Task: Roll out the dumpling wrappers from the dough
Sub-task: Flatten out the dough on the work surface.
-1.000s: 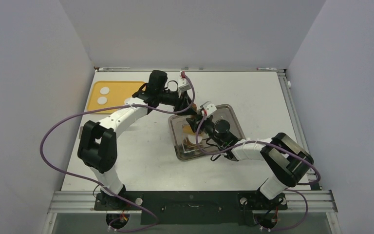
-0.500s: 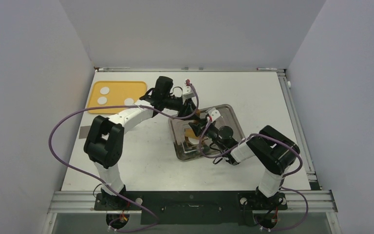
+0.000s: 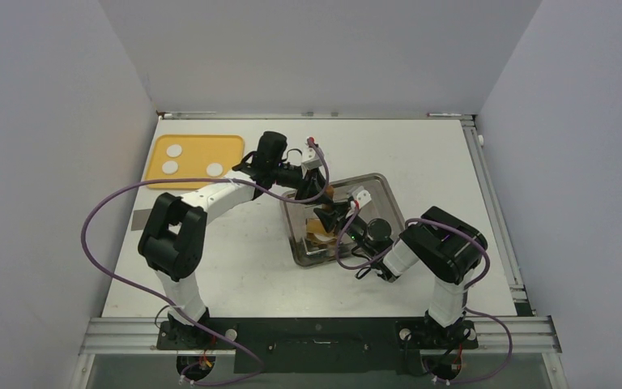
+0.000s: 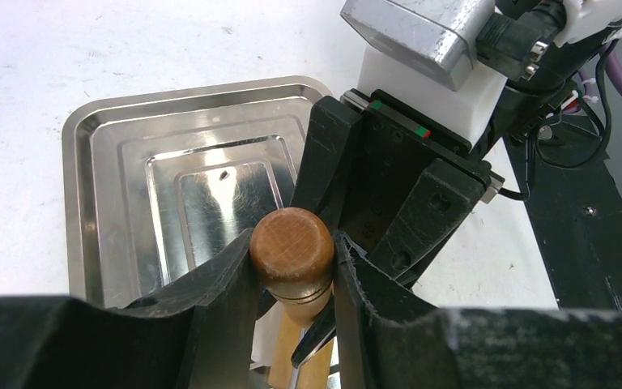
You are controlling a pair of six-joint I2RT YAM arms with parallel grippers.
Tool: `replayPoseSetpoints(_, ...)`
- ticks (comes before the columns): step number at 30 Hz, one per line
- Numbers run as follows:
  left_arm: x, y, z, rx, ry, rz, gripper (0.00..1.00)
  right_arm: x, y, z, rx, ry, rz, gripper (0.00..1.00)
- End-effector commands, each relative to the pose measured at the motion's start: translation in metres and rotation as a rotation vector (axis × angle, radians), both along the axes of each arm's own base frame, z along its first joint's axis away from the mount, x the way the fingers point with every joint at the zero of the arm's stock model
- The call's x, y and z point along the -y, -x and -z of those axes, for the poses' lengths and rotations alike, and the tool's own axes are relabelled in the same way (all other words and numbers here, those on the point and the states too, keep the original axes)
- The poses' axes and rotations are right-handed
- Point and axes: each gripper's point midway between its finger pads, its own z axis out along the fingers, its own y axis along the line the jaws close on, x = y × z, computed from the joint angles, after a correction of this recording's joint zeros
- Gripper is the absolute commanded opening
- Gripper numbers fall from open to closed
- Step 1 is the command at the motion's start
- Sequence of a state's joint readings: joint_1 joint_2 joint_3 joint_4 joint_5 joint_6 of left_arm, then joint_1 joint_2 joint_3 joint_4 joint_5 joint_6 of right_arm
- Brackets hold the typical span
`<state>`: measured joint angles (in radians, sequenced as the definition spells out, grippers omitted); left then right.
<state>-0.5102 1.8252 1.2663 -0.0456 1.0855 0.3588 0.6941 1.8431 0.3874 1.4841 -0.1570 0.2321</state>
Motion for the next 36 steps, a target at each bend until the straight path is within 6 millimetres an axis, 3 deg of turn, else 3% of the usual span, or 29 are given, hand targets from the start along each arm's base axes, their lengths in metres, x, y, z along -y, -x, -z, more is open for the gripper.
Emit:
replayPoseSetpoints(1,-0.047,0.01,0.105,-0.238,-0.269,-0.139,0.0,0.058,0.025,0.115,-0.307,0.275,0.128,0.08)
replayPoseSetpoints(12,-0.052,0.008,0.115,-0.255,-0.281,-0.161,0.0,0.061,0.026,0.118,-0.316,0.288,0.133,0.08)
replayPoseSetpoints(21,-0.054,0.006,0.116,-0.261,-0.284,-0.173,0.0,0.065,0.031,0.132,-0.345,0.315,0.13,0.08)
replayPoseSetpoints(36,-0.059,0.019,0.131,-0.312,-0.292,-0.188,0.0,0.074,0.045,0.156,-0.398,0.324,0.127,0.08)
